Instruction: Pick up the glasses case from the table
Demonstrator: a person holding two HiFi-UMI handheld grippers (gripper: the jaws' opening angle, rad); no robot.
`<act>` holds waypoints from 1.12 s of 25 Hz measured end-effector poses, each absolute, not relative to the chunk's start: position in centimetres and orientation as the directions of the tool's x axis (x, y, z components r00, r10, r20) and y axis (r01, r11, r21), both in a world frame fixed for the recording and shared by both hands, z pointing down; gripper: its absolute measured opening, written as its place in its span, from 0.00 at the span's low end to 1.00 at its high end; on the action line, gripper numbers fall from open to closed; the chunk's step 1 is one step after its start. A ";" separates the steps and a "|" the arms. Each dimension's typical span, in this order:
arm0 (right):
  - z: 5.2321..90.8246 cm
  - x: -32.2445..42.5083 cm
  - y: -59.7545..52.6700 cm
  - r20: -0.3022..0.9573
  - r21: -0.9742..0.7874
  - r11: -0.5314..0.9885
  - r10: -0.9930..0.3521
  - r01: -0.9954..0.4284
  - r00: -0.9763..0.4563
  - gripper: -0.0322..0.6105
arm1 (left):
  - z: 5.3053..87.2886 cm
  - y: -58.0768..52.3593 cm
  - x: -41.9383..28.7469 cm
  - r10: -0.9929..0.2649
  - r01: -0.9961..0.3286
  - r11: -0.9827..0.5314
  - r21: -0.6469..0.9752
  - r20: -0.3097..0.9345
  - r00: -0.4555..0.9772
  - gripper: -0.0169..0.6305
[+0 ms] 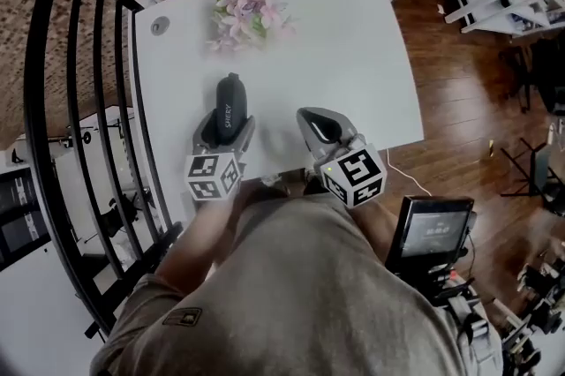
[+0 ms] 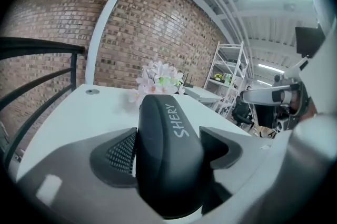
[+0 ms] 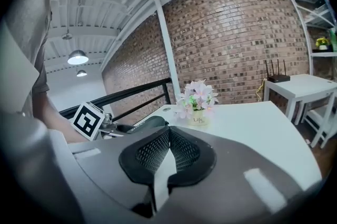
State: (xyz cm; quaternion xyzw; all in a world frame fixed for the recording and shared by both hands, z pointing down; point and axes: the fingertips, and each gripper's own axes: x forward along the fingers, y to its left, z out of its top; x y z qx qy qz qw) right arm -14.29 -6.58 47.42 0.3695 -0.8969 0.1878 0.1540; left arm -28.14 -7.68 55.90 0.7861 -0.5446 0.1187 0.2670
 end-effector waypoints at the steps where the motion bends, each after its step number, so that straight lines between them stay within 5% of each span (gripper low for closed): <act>1: 47.2 -14.0 -6.5 0.411 -0.219 0.648 -0.617 -0.730 -0.671 0.07 | 55.2 -7.9 -27.8 -0.795 -0.914 -0.278 0.296 0.463 0.391 0.59; 28: 46.3 7.8 -15.0 0.314 -0.246 0.690 -0.608 -0.681 -0.730 0.07 | 50.3 -16.2 -7.0 -0.855 -0.942 -0.206 0.263 0.421 0.304 0.59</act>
